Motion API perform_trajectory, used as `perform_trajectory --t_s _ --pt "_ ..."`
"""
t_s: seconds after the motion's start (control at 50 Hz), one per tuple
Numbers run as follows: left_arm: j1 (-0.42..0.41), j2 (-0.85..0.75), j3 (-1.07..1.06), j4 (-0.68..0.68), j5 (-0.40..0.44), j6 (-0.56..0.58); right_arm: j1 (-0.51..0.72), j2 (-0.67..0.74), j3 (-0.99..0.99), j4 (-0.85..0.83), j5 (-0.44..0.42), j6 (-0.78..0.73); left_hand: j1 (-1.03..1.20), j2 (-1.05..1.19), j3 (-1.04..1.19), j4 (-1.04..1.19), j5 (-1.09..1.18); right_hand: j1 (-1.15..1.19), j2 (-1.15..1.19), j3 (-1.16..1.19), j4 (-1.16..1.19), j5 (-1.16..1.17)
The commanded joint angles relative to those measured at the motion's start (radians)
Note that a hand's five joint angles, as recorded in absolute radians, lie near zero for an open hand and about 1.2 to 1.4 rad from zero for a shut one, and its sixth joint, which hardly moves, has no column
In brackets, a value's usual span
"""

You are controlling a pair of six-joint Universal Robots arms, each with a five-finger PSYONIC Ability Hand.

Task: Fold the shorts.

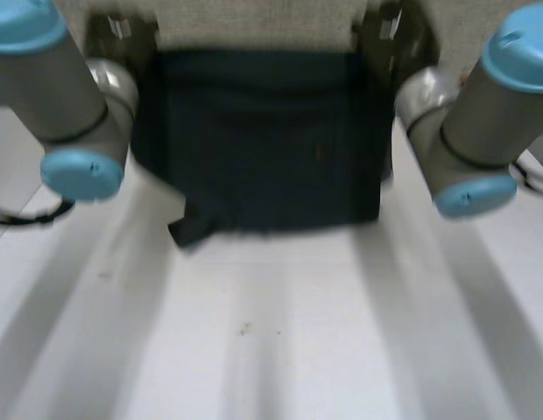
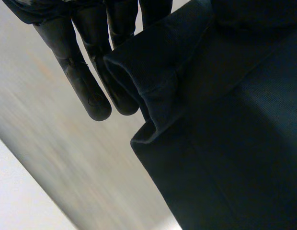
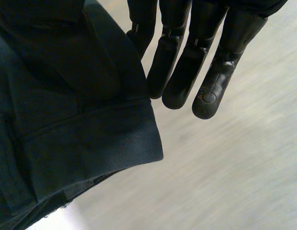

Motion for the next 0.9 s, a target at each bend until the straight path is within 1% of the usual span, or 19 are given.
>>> perform_trajectory --t_s 0.02,0.1,0.2,0.28,0.36,0.38,0.48,0.52,0.56,0.62,0.66,0.68,0.76,0.8,0.9 --pt "-0.028 0.134 -0.038 0.394 -0.007 -0.012 -0.002 -0.1 0.029 -0.461 0.006 0.045 0.271 0.197 0.206 0.193 0.244 0.429 0.219 0.218 0.207 0.237" --pt "-0.037 0.18 -0.167 0.425 -0.004 -0.015 0.0 -0.101 0.043 -0.403 0.0 0.06 0.271 0.197 0.206 0.193 0.244 0.429 0.219 0.218 0.207 0.237" --pt "-0.031 0.208 -0.343 0.429 0.001 -0.019 0.0 -0.1 0.115 -0.274 0.001 0.073 0.271 0.197 0.206 0.193 0.244 0.429 0.219 0.218 0.207 0.237" --pt "-0.032 0.214 -0.492 0.43 0.005 -0.022 -0.002 -0.089 0.219 -0.2 0.007 0.073 0.271 0.197 0.206 0.193 0.244 0.429 0.219 0.218 0.207 0.237" --pt "-0.033 0.202 -0.633 0.435 0.01 -0.019 -0.003 -0.022 0.335 -0.133 0.004 0.071 0.271 0.197 0.206 0.193 0.244 0.429 0.219 0.218 0.207 0.237" --pt "-0.029 0.193 -0.659 0.435 0.01 -0.019 -0.003 -0.008 0.349 -0.125 0.0 0.07 0.271 0.197 0.206 0.193 0.244 0.429 0.219 0.218 0.207 0.237" --pt "-0.052 0.012 -0.753 0.442 0.008 -0.018 -0.003 0.101 0.399 -0.084 0.0 0.062 0.271 0.197 0.206 0.193 0.244 0.429 0.219 0.218 0.207 0.237" --pt "-0.06 -0.024 -0.767 0.433 -0.001 -0.014 -0.003 0.144 0.403 -0.036 0.001 0.059 0.271 0.197 0.206 0.193 0.244 0.429 0.219 0.218 0.207 0.237" --pt "-0.069 -0.033 -0.791 0.426 -0.002 -0.011 -0.005 0.156 0.403 0.007 0.001 0.06 0.271 0.197 0.206 0.193 0.244 0.429 0.219 0.218 0.207 0.237" --pt "-0.072 -0.022 -0.834 0.407 -0.006 -0.003 -0.006 0.147 0.42 0.097 0.001 0.057 0.271 0.197 0.206 0.193 0.244 0.429 0.219 0.218 0.207 0.237" --pt "-0.075 0.036 -0.874 0.367 -0.024 -0.003 -0.011 0.133 0.429 0.139 0.001 0.059 0.271 0.197 0.206 0.193 0.244 0.429 0.219 0.218 0.207 0.237" --pt "-0.075 0.06 -0.887 0.349 -0.032 -0.003 -0.012 0.106 0.444 0.177 0.001 0.062 0.271 0.197 0.206 0.193 0.244 0.429 0.219 0.218 0.207 0.237" --pt "-0.08 0.177 -0.952 0.239 -0.067 -0.003 -0.014 0.019 0.519 0.242 -0.011 0.065 0.271 0.197 0.206 0.193 0.244 0.429 0.219 0.218 0.207 0.237" --pt "-0.094 0.231 -0.988 0.174 -0.081 -0.005 -0.014 -0.014 0.552 0.256 -0.01 0.063 0.271 0.197 0.206 0.193 0.244 0.429 0.219 0.218 0.207 0.237" --pt "-0.108 0.3 -1.072 0.088 -0.095 -0.009 -0.015 -0.089 0.658 0.263 -0.025 0.068 0.271 0.197 0.206 0.193 0.244 0.429 0.219 0.218 0.207 0.237"
